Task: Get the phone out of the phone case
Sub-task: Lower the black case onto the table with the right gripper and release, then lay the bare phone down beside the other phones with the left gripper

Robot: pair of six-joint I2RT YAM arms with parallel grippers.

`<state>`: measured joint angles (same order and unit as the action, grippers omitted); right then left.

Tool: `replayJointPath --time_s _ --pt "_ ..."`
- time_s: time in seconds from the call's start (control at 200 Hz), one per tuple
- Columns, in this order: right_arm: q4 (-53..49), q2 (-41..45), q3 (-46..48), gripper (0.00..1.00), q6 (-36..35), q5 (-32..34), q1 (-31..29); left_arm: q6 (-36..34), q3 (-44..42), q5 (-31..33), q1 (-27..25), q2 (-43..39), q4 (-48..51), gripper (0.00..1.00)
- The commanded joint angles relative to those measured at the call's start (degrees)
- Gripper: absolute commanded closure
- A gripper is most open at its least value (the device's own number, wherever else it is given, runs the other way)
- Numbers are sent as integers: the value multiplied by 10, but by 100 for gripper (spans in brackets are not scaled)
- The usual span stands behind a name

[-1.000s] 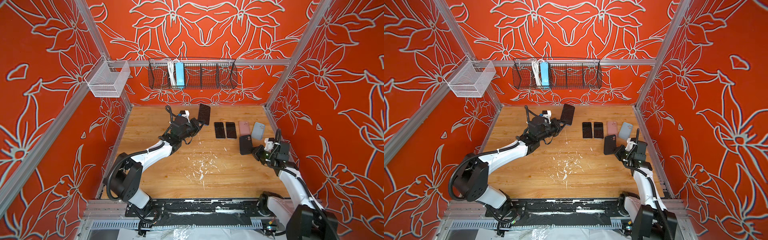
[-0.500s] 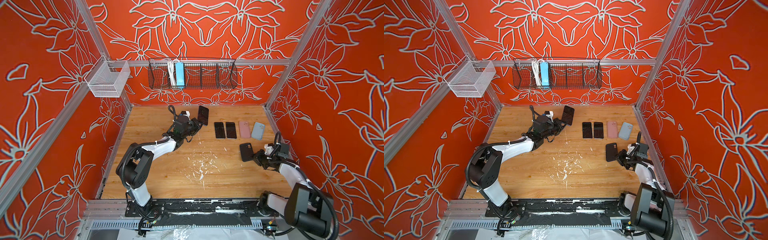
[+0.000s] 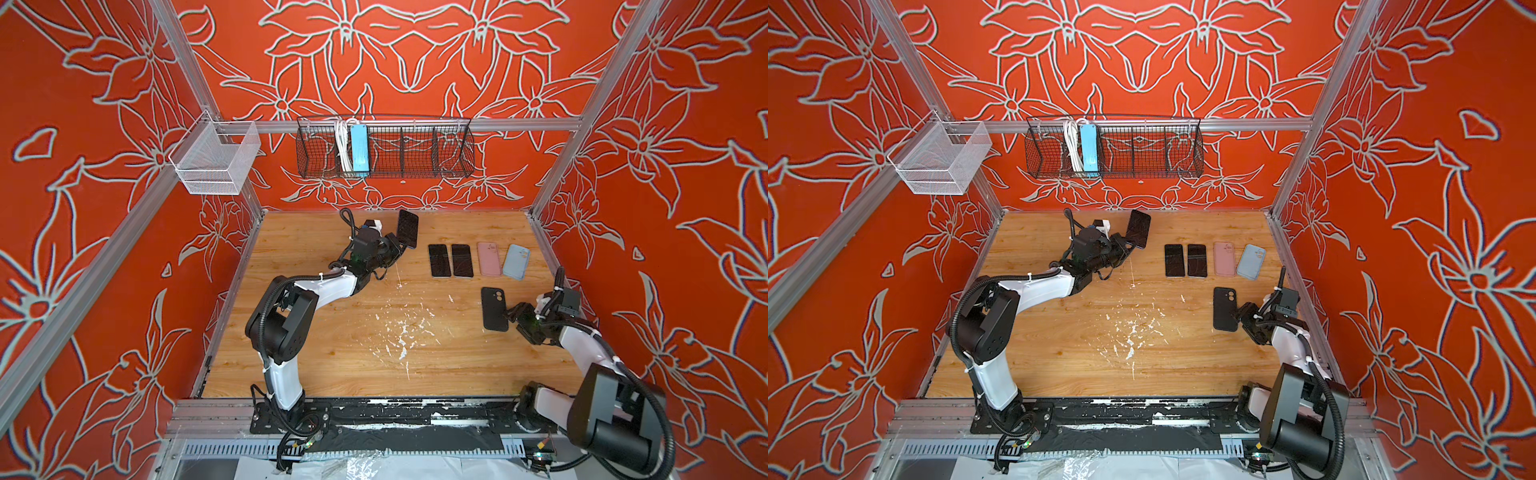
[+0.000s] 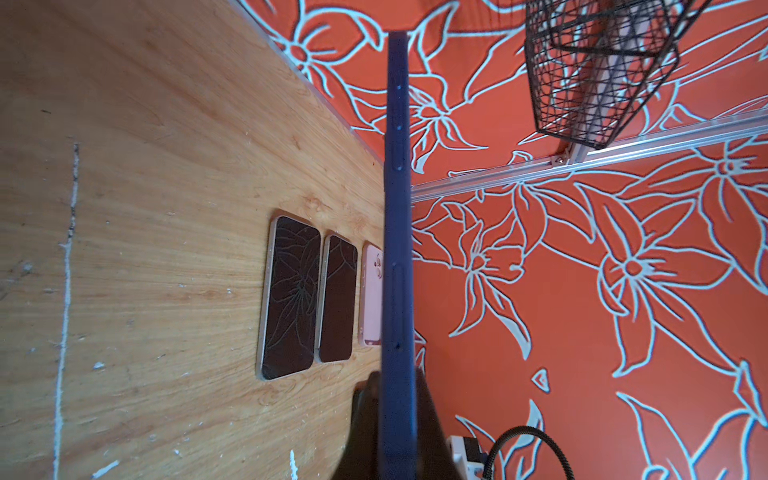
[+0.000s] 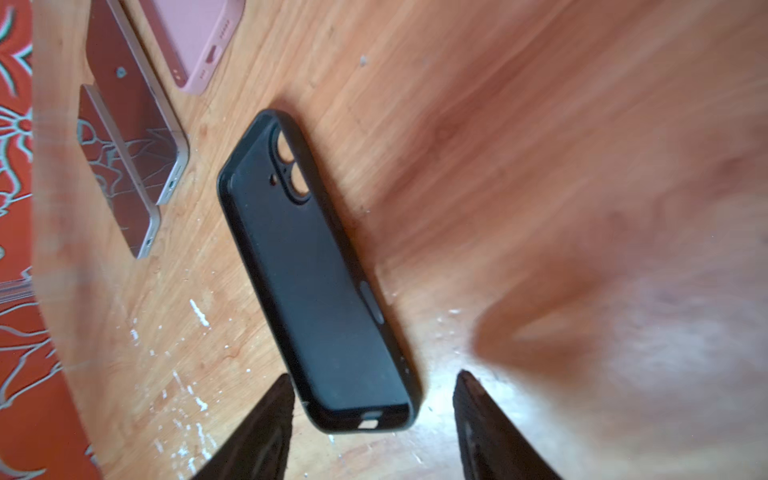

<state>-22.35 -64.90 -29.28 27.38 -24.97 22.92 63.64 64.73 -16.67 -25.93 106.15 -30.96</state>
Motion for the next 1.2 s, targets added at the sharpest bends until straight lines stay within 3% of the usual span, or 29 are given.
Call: replayJointPath --time_s 0.0,0.32,0.851,1.066,1.196 --pt "-30 33 -30 32 -10 49 4 -14 10 7 -3 21 -39 100" --pt "-29 80 -29 24 -11 44 4 5 2 46 -24 93 -76 100" --pt "9 62 -18 23 -22 27 4 31 25 49 -46 162 -96 100" --pt "14 56 -16 23 -23 26 4 36 18 55 -50 173 -103 84" --pt "14 56 -17 22 -24 26 4 35 8 61 -53 173 -108 66"
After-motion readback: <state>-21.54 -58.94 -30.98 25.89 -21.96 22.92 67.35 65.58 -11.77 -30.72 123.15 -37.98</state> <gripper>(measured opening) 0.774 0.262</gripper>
